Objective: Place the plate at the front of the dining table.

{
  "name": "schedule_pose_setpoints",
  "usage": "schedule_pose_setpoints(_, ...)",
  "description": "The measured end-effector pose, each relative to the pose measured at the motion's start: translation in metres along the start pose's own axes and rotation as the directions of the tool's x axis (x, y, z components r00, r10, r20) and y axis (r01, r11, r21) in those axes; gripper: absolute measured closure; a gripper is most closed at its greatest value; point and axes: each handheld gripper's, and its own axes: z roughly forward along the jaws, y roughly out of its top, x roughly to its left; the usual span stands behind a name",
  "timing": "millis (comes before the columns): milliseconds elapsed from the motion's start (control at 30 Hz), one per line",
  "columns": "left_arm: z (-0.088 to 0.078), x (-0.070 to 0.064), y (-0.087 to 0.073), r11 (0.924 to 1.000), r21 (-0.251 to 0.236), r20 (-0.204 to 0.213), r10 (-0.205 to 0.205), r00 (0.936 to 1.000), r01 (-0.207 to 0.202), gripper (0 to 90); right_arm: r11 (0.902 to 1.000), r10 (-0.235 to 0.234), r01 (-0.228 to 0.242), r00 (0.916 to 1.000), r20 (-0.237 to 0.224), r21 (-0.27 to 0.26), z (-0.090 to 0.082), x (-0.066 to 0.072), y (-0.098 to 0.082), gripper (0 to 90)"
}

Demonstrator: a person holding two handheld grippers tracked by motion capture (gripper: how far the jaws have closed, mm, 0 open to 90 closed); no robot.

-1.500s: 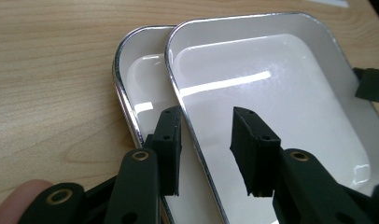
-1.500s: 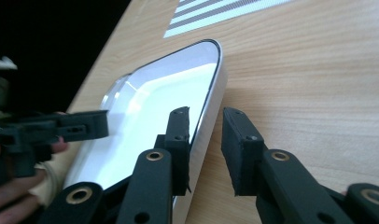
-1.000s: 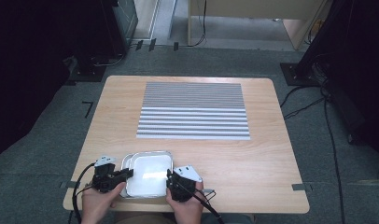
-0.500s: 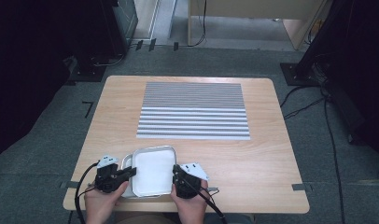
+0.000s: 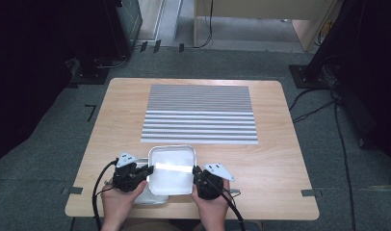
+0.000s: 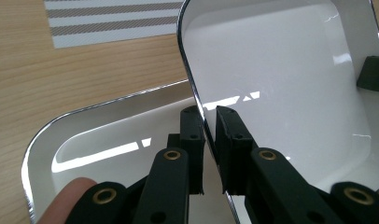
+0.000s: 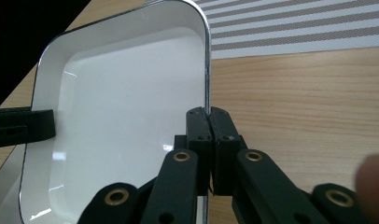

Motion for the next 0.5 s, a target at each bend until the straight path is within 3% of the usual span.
schedule_pose_setpoints(500, 0.023, -0.023, 0.033, 0.9995, -0.008, 0.023, 0.031, 0.9993, -0.031, 83.3, 0.999, 0.045, -0.045, 0.999, 0.004, -0.004, -0.005, -0.036, 0.024, 90.0)
